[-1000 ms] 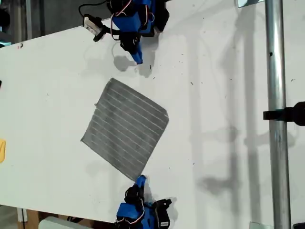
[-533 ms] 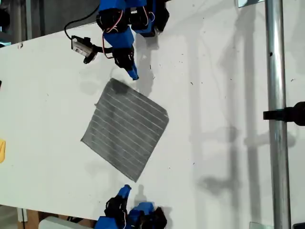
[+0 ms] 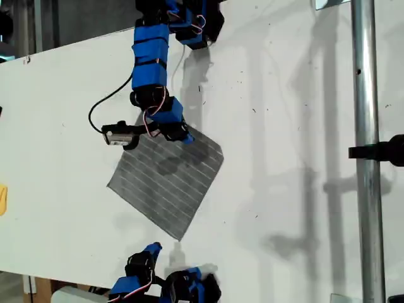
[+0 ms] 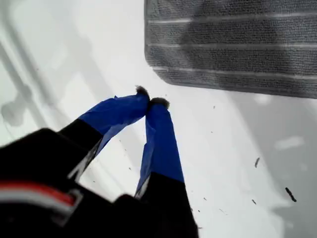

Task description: Grasp corners of a towel and fold twice.

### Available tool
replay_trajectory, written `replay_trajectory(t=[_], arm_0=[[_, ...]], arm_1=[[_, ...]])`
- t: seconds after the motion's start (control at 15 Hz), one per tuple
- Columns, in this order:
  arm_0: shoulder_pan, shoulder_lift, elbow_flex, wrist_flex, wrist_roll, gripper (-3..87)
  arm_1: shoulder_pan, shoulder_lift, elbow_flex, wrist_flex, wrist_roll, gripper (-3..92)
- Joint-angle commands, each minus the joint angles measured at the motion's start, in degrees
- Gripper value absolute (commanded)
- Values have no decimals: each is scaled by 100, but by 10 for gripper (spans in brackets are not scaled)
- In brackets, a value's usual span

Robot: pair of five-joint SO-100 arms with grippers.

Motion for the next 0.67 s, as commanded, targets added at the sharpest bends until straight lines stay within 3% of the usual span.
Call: replay_trajectory(t=[0.0, 0.07, 0.2, 0.27, 0.6], arm_0=[[-193, -18, -88, 44, 18, -29], [-211, -26, 18, 9, 9, -29], [-299, -26, 229, -18, 9, -29], [-325, -26, 299, -44, 18, -29], [-369, -18, 439, -79, -9, -29]], arm_1=[[-185, -729, -1468, 272, 9, -3], [-193, -861, -1521, 220, -26, 8], [-158, -1063, -1521, 88, -299, 218], [-158, -1274, -1521, -18, -448, 262], [-123, -2479, -1600, -193, -615, 281]])
